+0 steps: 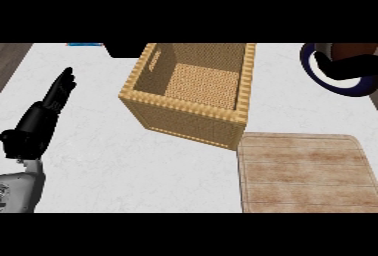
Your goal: Pick the cupcake from the cutting board and place it in the basket
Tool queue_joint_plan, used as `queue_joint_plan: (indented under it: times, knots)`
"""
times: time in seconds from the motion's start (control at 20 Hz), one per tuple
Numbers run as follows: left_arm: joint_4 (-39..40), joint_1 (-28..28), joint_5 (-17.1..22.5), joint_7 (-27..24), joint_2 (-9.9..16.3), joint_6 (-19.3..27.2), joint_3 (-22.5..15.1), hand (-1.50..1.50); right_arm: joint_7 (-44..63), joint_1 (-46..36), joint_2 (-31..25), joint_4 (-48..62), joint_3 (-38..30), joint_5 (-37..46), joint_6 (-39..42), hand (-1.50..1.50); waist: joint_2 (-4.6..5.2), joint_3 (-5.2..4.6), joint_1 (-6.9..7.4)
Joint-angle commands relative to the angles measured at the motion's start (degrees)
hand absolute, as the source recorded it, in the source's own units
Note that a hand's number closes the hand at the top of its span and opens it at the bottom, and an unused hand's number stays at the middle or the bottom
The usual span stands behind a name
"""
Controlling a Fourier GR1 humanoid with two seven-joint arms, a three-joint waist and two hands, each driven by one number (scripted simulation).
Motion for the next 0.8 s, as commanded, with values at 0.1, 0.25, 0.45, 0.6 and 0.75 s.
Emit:
queue_joint_plan:
  times: [0.1,0.25,0.45,0.6,0.75]
  knots:
    - [-0.5,1.3,-0.7,-1.4,-1.0,0.1,-0.7,0.0,10.5,-12.9,1.5,-6.9,0.6,-5.0,8.5,1.5,0.13,-0.08,0.67]
    - [1.0,0.2,-0.1,-1.6,0.0,-0.7,0.5,0.0,16.7,-18.2,5.8,-8.4,2.3,-7.0,9.9,1.5,0.13,-0.07,0.59]
    - [-1.3,2.7,-1.8,-1.5,-2.4,1.0,-1.4,0.0,24.1,-28.5,7.9,-2.6,3.0,-8.6,14.1,1.5,0.13,-0.07,1.08]
    - [-2.2,-2.1,-2.5,2.9,-2.5,1.3,-2.2,0.0,24.4,-35.5,11.7,5.7,4.9,-6.7,13.3,1.5,0.33,-0.05,1.5]
    - [1.8,-0.5,-0.7,-2.9,-0.5,-1.2,0.2,0.0,23.3,-38.5,15.8,13.0,6.4,-4.2,10.9,1.5,0.66,-0.1,1.78]
